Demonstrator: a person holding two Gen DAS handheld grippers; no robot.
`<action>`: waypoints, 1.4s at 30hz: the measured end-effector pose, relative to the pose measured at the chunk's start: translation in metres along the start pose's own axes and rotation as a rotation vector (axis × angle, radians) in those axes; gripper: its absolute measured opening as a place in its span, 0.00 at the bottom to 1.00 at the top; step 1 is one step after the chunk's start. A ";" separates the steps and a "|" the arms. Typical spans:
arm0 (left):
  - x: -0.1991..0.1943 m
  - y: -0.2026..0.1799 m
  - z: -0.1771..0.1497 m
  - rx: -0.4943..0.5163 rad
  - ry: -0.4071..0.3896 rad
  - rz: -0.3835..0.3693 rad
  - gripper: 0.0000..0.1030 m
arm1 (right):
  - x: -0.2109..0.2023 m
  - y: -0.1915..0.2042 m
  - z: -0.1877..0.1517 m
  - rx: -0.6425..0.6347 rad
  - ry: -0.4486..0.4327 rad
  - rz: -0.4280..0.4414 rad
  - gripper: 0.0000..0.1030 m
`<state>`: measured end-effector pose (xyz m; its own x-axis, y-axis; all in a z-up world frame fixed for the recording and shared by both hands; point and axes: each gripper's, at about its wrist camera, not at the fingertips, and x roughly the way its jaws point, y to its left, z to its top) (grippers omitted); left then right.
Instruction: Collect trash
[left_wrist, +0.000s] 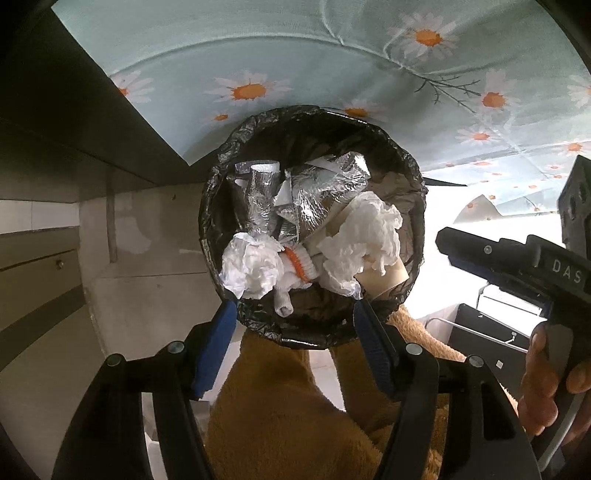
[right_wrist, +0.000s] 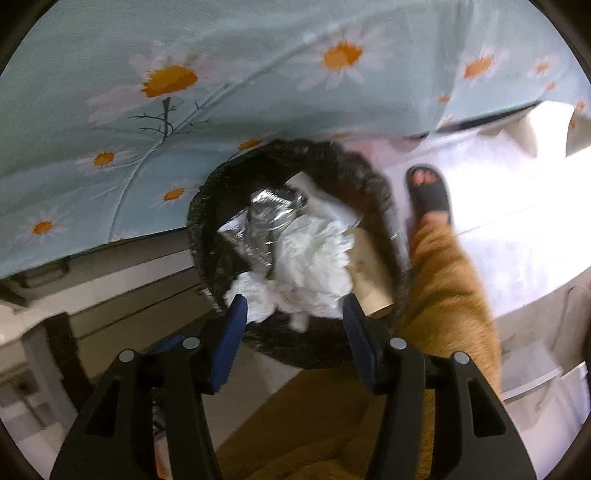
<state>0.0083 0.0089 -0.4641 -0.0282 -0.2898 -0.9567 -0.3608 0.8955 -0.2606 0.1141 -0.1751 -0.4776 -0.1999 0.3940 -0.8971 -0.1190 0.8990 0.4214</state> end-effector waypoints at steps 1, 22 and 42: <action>-0.004 0.001 -0.001 0.004 -0.007 0.004 0.62 | -0.007 0.004 -0.002 -0.039 -0.019 -0.008 0.60; -0.199 -0.024 -0.040 0.073 -0.276 0.033 0.62 | -0.176 0.065 -0.051 -0.408 -0.252 0.036 0.64; -0.398 -0.130 -0.024 0.236 -0.698 0.061 0.76 | -0.395 0.119 -0.040 -0.532 -0.629 0.083 0.83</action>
<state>0.0440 -0.0003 -0.0461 0.5861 -0.0250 -0.8099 -0.1652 0.9749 -0.1496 0.1398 -0.2310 -0.0676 0.3344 0.6303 -0.7006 -0.6036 0.7142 0.3545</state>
